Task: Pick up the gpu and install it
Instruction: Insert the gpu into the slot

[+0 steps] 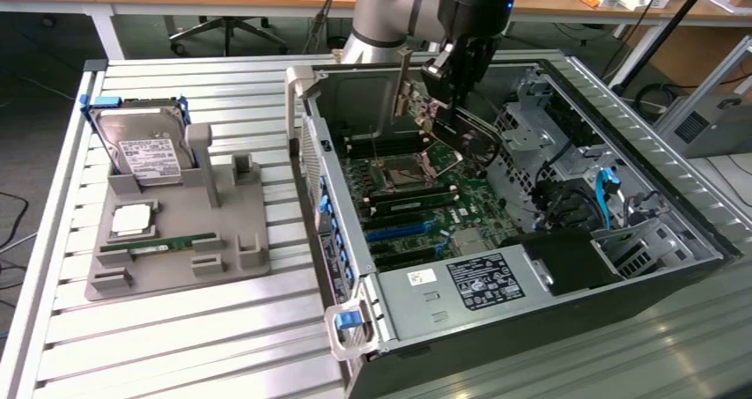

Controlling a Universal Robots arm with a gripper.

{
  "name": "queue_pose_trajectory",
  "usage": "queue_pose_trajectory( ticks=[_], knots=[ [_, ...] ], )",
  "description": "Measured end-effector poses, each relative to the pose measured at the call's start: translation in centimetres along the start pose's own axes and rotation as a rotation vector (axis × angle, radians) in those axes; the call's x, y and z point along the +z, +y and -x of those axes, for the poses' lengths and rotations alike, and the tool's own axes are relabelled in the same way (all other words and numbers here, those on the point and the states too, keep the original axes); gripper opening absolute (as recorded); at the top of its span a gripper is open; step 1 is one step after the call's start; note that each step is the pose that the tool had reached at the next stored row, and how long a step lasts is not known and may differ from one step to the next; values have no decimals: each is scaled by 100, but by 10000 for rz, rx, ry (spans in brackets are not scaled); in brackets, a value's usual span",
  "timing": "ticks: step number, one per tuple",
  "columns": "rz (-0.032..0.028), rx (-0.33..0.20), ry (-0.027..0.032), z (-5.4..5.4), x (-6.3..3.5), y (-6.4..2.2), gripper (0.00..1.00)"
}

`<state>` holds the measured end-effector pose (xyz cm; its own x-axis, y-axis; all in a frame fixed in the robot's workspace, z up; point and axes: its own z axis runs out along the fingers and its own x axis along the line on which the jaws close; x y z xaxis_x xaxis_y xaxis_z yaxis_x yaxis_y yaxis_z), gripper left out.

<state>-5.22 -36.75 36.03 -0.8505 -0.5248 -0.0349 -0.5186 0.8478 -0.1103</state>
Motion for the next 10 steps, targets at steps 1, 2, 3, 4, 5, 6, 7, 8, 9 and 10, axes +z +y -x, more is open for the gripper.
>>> queue_pose_trajectory(
  ticks=[1, 2, 3, 4, 5, 6, 7, 8, 9, 10],
  knots=[
    [1, -26, -2, 0, 0, 0, 27],
    [3, -94, -10, 0, 0, 0, 27],
    [5, -153, -17, 0, 1, 0, 27],
    [7, -201, -22, 0, 1, 0, 27],
    [8, -237, -26, 0, 1, 0, 27],
    [8, -265, -28, 0, 1, 0, 27],
    [9, -288, -31, 0, 1, 0, 27],
    [10, -312, -34, 0, 2, 0, 27],
    [11, -338, -37, 0, 2, 0, 27],
    [11, -360, -39, 0, 2, 0, 27]
  ],
)
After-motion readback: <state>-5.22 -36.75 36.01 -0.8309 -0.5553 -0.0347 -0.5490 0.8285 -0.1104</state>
